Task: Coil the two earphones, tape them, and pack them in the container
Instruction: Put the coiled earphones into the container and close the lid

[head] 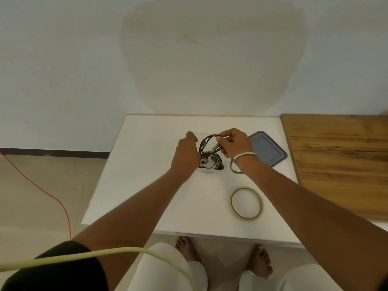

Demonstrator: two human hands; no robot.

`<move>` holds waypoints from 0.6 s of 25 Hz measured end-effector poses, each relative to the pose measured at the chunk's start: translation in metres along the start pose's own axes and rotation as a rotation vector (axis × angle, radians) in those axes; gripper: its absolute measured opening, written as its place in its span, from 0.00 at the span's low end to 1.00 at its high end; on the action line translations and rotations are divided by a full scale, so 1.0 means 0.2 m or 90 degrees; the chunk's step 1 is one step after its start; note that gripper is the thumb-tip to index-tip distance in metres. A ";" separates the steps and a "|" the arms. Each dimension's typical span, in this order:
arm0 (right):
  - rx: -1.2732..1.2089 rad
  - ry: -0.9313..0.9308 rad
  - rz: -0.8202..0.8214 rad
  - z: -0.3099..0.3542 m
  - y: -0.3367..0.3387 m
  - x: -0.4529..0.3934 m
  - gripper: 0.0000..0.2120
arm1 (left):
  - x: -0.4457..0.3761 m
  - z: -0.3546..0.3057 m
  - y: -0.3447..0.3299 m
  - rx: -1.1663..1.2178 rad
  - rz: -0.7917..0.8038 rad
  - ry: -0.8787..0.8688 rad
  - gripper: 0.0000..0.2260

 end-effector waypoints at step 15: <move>0.633 0.242 0.023 0.05 -0.12 0.06 0.07 | -0.03 0.16 -0.06 -0.060 0.073 0.128 0.08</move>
Point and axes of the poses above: each hand's wrist, its own x-axis away from the middle knuckle, its own y-axis out of the back of the hand, z = x × y, the point moved 5 cm from there along -x, towards the middle knuckle, and after that the axes turned 4 degrees about x, right-handed, at the moved point
